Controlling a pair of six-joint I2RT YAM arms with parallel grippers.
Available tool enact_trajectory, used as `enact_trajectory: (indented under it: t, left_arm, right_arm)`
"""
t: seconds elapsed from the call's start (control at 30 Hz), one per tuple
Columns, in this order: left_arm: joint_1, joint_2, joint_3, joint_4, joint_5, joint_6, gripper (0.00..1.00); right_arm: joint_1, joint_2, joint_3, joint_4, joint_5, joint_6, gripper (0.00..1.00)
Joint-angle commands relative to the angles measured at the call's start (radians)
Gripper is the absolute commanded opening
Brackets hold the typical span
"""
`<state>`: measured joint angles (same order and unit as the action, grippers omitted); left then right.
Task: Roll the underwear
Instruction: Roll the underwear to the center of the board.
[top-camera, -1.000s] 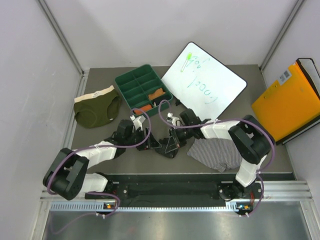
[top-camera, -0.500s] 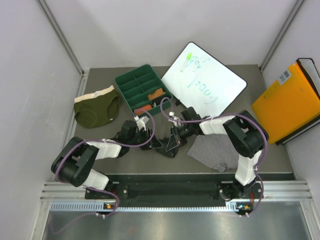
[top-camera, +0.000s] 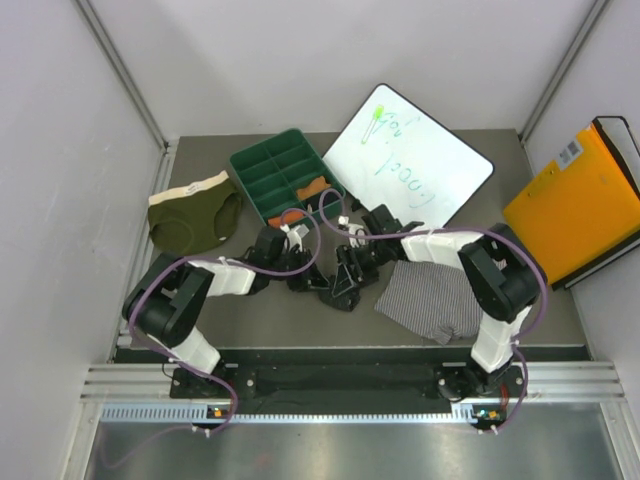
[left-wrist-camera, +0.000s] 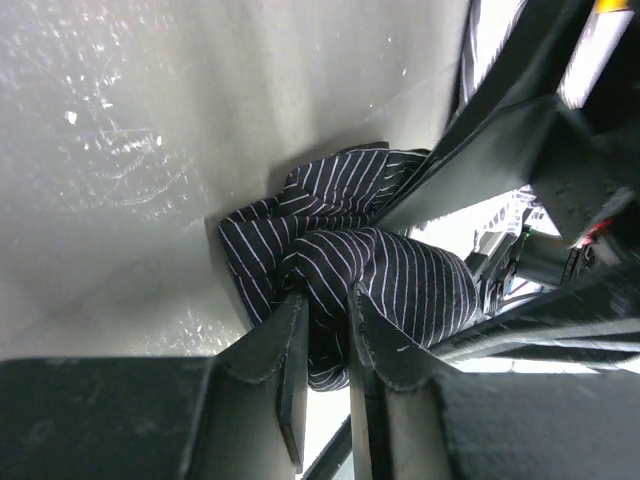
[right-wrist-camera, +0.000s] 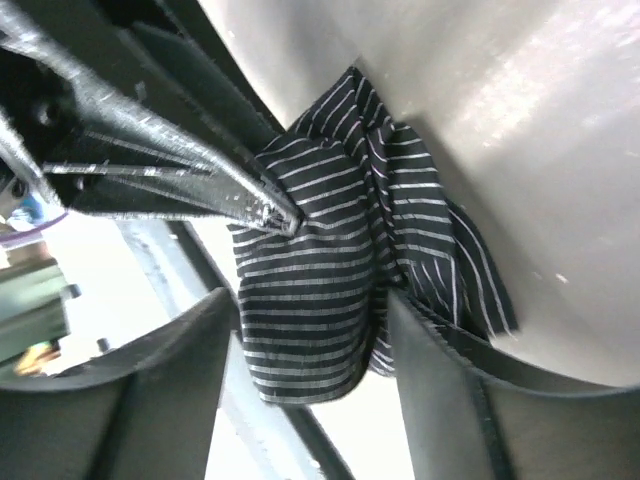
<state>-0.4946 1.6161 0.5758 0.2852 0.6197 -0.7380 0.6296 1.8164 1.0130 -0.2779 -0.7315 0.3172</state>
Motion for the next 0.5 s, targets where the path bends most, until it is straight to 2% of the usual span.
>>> enact_trajectory:
  t: [0.0, 0.03, 0.13, 0.47]
  left_arm:
    - [-0.007, 0.057, 0.03, -0.149, -0.152, 0.091, 0.07]
    - [-0.007, 0.059, 0.035, -0.167, -0.162, 0.094, 0.07]
    - [-0.007, 0.061, 0.044, -0.182, -0.173, 0.103, 0.07]
    - [-0.007, 0.073, 0.048, -0.178, -0.175, 0.094, 0.07]
  right_arm:
    - [-0.016, -0.098, 0.03, -0.067, 0.132, -0.115, 0.67]
    - [-0.018, -0.117, 0.029, -0.058, 0.145, -0.116, 0.76]
    - [-0.041, -0.138, 0.013, -0.031, 0.146, -0.121, 0.82]
    - [-0.056, -0.043, -0.039, 0.118, 0.122, -0.141, 0.82]
